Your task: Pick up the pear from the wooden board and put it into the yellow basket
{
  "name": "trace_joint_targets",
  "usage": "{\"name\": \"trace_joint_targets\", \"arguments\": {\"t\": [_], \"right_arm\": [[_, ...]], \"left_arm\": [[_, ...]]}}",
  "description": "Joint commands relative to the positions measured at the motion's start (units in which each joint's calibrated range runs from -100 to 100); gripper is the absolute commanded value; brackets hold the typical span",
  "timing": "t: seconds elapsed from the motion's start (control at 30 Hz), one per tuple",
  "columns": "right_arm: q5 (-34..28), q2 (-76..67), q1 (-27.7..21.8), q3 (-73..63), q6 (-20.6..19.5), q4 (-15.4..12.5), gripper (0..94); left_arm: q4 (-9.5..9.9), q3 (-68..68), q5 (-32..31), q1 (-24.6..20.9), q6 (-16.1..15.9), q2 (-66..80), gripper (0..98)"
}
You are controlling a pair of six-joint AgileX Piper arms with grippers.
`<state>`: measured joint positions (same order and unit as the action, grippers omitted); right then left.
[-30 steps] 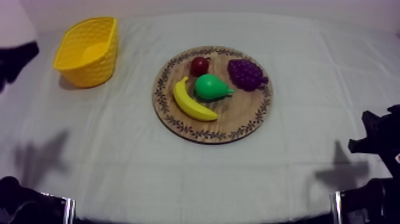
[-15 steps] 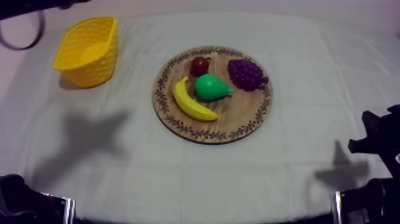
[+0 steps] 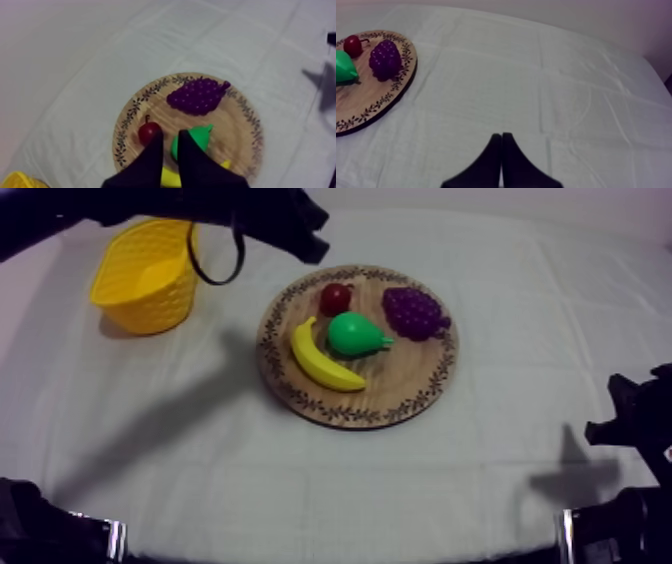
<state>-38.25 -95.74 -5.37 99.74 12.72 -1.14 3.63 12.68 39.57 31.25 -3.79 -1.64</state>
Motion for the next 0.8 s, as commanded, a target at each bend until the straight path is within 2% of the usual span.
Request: {"name": "trace_joint_targets", "arguments": {"t": [0.0,0.07,0.13,0.17,0.3,0.4,0.5,0.57,0.67,0.7,0.77], "right_arm": [[0.03,-0.02,0.01,0.04,0.00,0.00,0.3],[0.03,-0.02,0.01,0.04,0.00,0.00,0.3],[0.03,-0.02,0.01,0.04,0.00,0.00,0.3],[0.03,-0.02,0.01,0.04,0.00,0.00,0.3],[0.03,-0.02,0.01,0.04,-0.01,0.00,0.3],[0.03,-0.02,0.01,0.04,-0.01,0.00,0.3],[0.03,-0.02,0.01,0.04,0.00,0.00,0.3],[0.03,-0.02,0.01,0.04,0.00,0.00,0.3],[0.03,-0.02,0.01,0.04,0.00,0.00,0.3],[0.03,-0.02,0.01,0.04,0.00,0.00,0.3],[0.03,-0.02,0.01,0.04,0.00,0.00,0.3]], "left_arm": [[-2.68,1.16,-1.68,-0.37,-8.79,-1.97,13.7],[-4.62,3.24,-4.67,-0.73,-12.25,-2.74,13.9],[-4.62,4.93,-6.75,-0.90,-13.77,-3.37,14.2],[-3.68,5.57,-7.35,-0.83,-13.43,-3.69,14.4],[2.33,7.41,-8.53,0.07,-8.53,-5.00,14.8],[4.04,7.49,-8.06,0.34,-7.22,-5.74,15.9],[4.64,7.39,-6.96,0.27,-7.03,-6.07,22.8],[4.72,7.60,-6.63,-0.06,-6.81,-6.16,36.8],[4.18,7.99,-6.47,-0.41,-7.73,-6.15,70.2],[4.01,8.12,-6.55,-0.45,-8.12,-6.10,77.9],[3.34,8.27,-6.71,-0.47,-8.87,-5.97,87.2]]}}
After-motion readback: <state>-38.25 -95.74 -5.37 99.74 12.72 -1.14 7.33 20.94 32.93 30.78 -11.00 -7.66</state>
